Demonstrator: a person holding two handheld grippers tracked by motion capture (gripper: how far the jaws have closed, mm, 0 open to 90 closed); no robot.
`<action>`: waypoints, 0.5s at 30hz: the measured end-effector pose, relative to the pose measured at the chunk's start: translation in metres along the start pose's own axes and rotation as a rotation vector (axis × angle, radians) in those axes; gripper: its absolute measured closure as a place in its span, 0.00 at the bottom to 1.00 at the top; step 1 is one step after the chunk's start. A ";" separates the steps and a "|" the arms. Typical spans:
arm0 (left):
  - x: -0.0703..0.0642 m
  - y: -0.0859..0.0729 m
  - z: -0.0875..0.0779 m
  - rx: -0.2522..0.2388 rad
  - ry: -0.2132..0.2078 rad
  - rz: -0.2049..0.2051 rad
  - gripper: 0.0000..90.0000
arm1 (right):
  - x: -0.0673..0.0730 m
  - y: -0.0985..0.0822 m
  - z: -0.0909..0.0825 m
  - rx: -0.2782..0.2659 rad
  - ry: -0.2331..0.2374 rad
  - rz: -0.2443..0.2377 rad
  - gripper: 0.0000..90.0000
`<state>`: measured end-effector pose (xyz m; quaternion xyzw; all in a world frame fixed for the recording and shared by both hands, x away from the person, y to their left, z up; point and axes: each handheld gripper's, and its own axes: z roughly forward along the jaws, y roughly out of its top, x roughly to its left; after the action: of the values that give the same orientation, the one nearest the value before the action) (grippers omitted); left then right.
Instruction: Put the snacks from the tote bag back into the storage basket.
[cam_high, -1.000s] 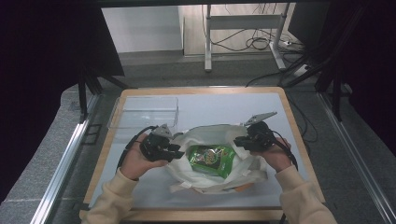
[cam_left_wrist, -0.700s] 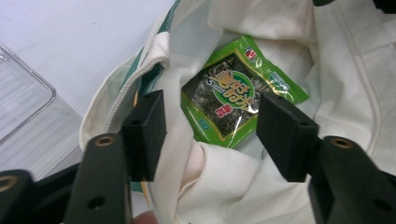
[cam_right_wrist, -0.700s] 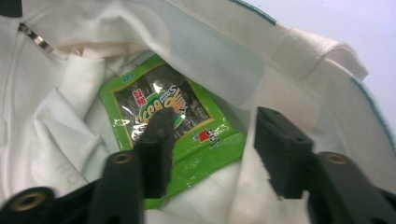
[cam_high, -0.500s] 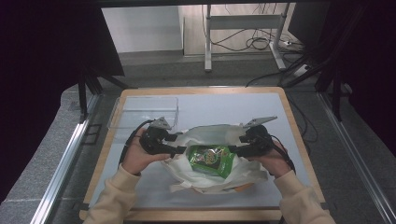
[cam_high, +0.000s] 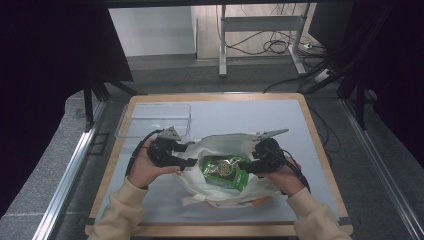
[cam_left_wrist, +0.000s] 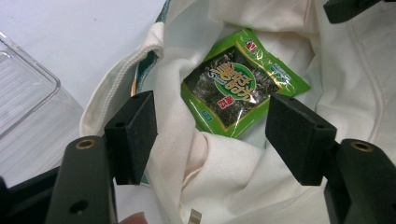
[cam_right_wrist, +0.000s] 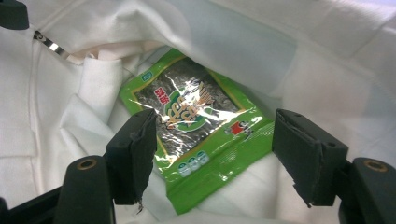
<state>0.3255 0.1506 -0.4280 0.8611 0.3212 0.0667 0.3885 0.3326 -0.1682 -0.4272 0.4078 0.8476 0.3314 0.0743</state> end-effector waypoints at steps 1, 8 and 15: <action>0.000 0.000 -0.001 0.000 0.000 0.001 0.38 | 0.001 0.000 0.001 0.006 0.000 0.008 0.34; 0.002 -0.001 -0.003 -0.010 -0.009 0.008 0.38 | 0.002 0.002 0.009 0.025 -0.031 0.092 0.34; 0.002 0.000 -0.002 -0.005 -0.006 0.041 0.38 | 0.010 0.006 0.022 0.076 -0.054 0.181 0.34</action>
<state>0.3265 0.1532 -0.4266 0.8666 0.3024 0.0729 0.3902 0.3385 -0.1467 -0.4394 0.4942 0.8167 0.2934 0.0514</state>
